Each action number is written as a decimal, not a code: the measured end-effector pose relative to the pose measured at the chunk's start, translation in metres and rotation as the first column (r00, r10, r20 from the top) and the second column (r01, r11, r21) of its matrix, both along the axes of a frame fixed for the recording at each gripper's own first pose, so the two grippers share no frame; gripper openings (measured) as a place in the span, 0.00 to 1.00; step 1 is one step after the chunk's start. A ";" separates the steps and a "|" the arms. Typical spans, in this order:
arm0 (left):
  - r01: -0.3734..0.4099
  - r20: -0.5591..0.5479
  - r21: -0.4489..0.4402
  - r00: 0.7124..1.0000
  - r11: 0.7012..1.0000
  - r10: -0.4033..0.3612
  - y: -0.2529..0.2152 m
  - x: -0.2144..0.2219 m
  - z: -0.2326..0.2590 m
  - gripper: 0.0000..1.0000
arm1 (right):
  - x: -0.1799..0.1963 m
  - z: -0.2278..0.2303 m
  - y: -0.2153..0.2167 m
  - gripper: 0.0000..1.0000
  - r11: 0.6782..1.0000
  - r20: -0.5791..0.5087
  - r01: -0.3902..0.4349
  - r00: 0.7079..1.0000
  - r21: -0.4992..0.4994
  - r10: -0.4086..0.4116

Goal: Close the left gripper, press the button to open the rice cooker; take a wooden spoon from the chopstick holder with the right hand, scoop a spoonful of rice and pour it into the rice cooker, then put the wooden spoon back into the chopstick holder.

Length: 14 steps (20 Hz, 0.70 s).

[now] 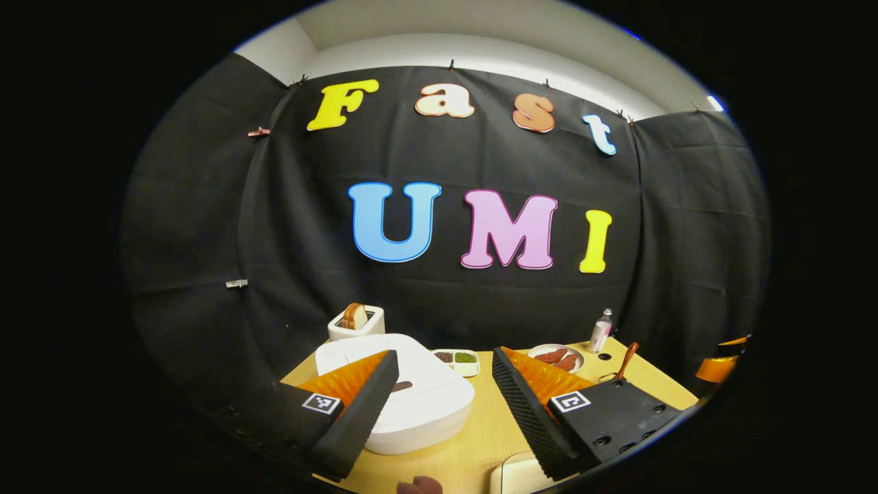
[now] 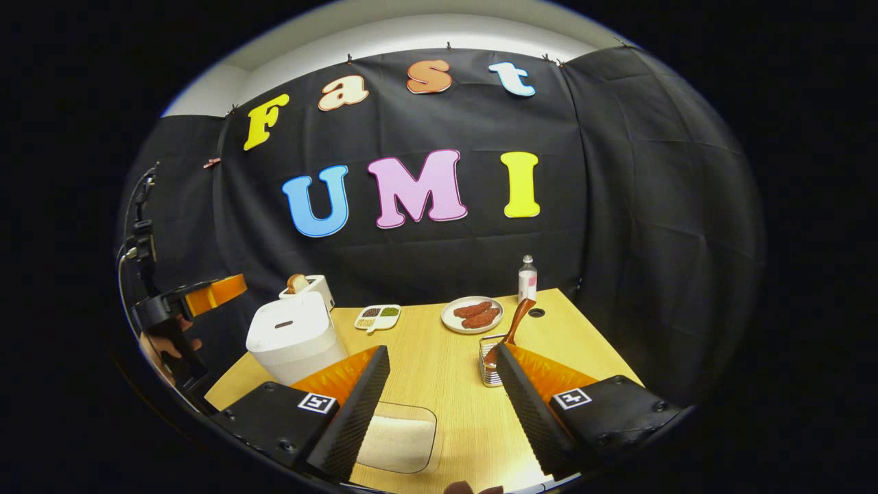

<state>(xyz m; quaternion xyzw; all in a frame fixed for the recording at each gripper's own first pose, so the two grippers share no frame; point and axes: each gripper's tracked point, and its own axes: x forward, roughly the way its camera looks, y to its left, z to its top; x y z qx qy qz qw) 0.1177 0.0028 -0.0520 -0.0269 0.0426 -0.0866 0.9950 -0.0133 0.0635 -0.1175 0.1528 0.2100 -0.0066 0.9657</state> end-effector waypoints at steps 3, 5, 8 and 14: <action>0.023 0.028 0.030 0.999 0.999 -0.024 -0.008 -0.032 0.005 0.95 | 0.003 0.009 -0.002 0.99 1.000 0.029 0.005 1.000 -0.020 -0.005; 0.033 0.026 0.014 0.999 0.999 -0.034 -0.015 -0.050 0.005 0.95 | 0.007 0.015 -0.001 0.99 0.999 0.045 -0.001 0.999 -0.034 0.003; 0.023 -0.004 -0.012 1.000 1.000 -0.023 -0.012 -0.069 -0.005 0.95 | 0.015 0.023 0.004 0.98 0.998 0.068 -0.021 0.997 -0.063 0.025; -0.041 -0.062 -0.027 0.997 0.999 0.039 0.016 -0.099 -0.023 0.95 | 0.028 0.036 0.017 0.98 0.996 0.099 -0.051 0.993 -0.071 0.058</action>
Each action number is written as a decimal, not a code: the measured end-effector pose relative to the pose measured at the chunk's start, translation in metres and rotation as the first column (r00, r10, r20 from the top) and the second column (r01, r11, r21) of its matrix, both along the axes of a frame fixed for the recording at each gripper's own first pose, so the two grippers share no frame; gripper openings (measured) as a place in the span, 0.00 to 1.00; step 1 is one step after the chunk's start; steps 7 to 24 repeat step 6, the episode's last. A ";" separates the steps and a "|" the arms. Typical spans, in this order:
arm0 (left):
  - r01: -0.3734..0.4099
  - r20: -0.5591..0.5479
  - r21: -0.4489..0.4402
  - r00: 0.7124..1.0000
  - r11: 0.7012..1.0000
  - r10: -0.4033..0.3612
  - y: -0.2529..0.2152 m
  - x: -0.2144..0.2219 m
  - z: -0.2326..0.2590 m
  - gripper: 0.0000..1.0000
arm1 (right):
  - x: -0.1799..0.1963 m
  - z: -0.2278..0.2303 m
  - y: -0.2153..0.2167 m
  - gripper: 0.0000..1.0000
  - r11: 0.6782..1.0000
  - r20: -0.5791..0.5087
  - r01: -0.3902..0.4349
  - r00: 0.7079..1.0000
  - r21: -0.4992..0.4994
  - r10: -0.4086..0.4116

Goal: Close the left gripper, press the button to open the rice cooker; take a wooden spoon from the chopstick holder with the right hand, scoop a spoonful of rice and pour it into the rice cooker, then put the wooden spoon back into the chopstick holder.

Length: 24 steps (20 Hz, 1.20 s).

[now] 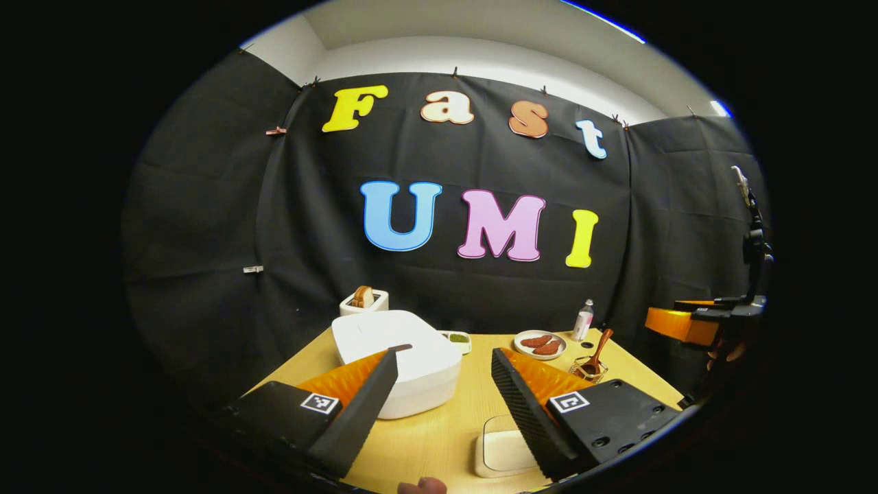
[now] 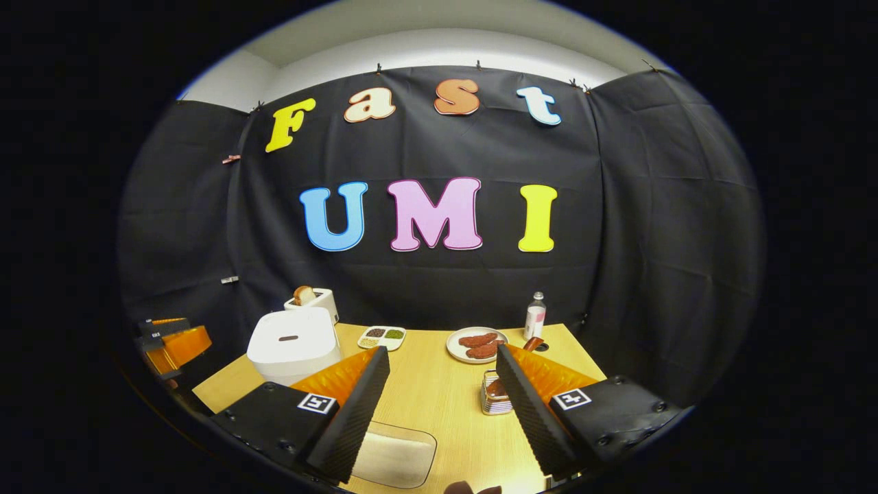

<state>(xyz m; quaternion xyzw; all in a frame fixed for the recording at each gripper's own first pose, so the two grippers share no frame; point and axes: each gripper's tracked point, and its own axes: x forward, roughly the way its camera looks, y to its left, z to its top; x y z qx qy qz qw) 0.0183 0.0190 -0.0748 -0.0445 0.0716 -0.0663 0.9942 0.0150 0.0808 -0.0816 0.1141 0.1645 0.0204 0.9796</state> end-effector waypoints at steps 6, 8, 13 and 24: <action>-0.055 -0.020 0.010 0.998 0.998 0.056 0.026 -0.012 -0.004 0.96 | 0.002 0.000 0.016 0.98 0.999 0.002 -0.031 1.000 0.015 0.031; -0.055 -0.020 0.010 0.998 0.998 0.056 0.026 -0.012 -0.004 0.96 | 0.002 0.000 0.016 0.98 0.999 0.002 -0.031 1.000 0.015 0.031; -0.055 -0.020 0.010 0.998 0.998 0.056 0.026 -0.012 -0.004 0.96 | 0.002 0.000 0.016 0.98 0.999 0.002 -0.031 1.000 0.015 0.031; -0.055 -0.020 0.010 0.998 0.998 0.056 0.026 -0.012 -0.004 0.96 | 0.002 0.000 0.016 0.98 0.999 0.002 -0.031 1.000 0.015 0.031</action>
